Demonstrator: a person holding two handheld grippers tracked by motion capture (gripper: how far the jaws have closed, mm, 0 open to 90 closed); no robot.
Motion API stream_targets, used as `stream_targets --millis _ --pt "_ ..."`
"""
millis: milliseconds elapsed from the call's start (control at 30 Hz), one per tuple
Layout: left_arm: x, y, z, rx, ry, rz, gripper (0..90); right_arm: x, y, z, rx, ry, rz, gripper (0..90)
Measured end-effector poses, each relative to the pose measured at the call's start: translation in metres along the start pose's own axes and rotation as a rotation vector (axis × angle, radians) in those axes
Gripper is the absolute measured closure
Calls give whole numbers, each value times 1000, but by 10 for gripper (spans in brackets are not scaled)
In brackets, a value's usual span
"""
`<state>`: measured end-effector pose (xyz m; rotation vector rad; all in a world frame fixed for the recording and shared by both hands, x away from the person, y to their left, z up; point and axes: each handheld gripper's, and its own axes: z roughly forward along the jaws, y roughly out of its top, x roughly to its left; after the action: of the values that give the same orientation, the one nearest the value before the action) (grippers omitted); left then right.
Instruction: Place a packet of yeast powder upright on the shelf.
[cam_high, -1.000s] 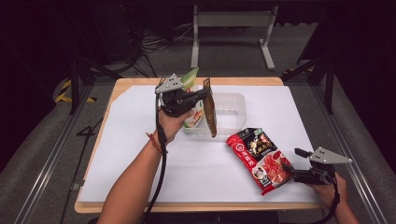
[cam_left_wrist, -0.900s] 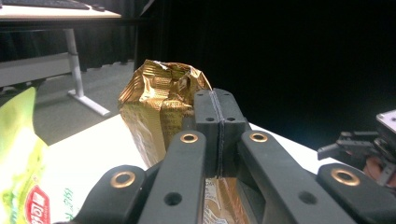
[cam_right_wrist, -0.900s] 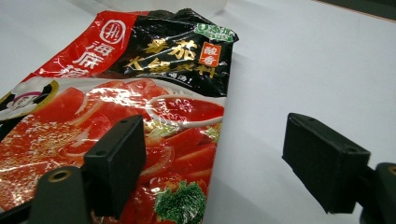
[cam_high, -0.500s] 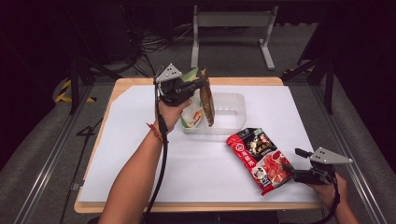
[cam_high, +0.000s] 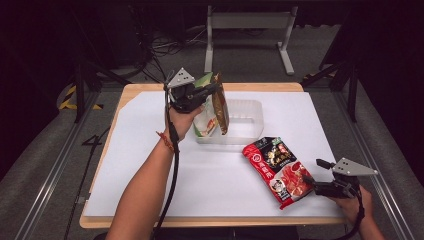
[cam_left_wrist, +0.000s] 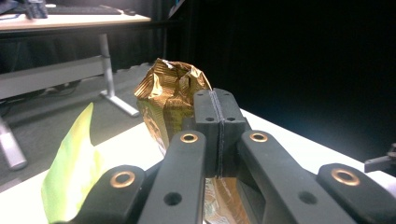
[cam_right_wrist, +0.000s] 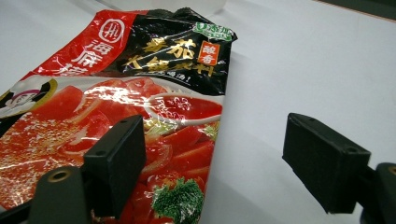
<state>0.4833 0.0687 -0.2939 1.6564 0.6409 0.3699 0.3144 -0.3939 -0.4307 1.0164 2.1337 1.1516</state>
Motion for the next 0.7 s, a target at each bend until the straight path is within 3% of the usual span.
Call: stream_targets --millis 200,433,500,700 --pt "-1 0 -6 2 1 6 900 0 0 1 4 0 -1 217" --pt "-3 -10 9 36 -3 11 900 1 1 3 6 3 -5 217" --pt "-3 -12 16 51 15 32 900 1 0 2 5 4 -2 217" --pt "-1 -14 31 60 36 33 900 0 0 1 2 3 0 217"
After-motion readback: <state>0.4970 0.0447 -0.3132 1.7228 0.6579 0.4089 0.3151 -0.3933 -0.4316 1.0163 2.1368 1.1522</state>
